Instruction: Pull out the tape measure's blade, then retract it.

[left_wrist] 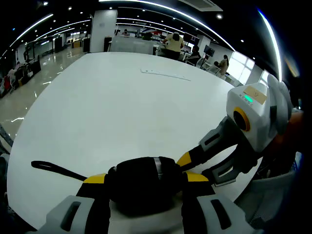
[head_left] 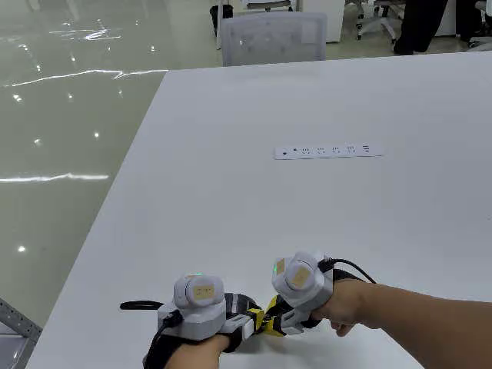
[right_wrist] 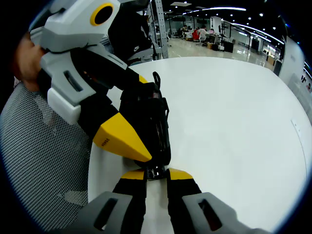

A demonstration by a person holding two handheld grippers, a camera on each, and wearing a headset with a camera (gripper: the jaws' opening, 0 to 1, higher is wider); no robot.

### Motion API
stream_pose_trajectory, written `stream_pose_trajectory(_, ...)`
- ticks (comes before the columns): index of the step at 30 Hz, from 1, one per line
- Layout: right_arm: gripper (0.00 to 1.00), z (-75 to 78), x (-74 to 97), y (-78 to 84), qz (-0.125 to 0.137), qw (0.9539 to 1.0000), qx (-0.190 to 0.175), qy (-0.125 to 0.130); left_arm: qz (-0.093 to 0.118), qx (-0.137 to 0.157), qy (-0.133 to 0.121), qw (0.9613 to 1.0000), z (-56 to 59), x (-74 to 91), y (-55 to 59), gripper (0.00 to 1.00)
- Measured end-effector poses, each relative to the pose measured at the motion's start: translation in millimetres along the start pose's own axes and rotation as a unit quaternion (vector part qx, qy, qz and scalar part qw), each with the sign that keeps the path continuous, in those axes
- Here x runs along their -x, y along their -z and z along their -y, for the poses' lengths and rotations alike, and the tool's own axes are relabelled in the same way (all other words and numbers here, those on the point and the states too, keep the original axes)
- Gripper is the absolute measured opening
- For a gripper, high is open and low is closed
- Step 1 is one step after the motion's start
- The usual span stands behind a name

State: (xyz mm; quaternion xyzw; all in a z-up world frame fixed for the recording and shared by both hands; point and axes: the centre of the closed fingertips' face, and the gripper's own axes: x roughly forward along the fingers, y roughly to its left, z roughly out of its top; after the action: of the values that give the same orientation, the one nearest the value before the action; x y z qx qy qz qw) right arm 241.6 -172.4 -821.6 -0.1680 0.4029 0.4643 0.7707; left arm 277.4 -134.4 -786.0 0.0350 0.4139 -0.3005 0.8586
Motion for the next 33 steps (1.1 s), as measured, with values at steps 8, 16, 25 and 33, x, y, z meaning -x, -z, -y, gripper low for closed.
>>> stream_pose_trajectory(8,0.15,-0.9,2.0,1.0,0.003,0.9999,0.016,0.006,0.0,-0.001,0.0,1.0,-0.1,0.2,-0.3,0.55)
stream_pose_trajectory(16,0.13,-0.1,-1.3,-1.0,-0.004,0.9996,0.028,0.001,0.0,-0.002,0.0,1.0,0.3,0.3,-0.3,0.55)
stream_pose_trajectory(25,0.14,-0.5,-2.6,-0.1,-0.006,0.9999,0.012,0.0,0.002,-0.004,0.0,1.0,1.3,0.8,-0.7,0.56)
stream_pose_trajectory(33,0.21,3.9,-1.7,0.5,-0.011,0.9997,-0.002,0.023,-0.003,-0.008,0.014,0.9999,1.4,1.6,-0.7,0.58)
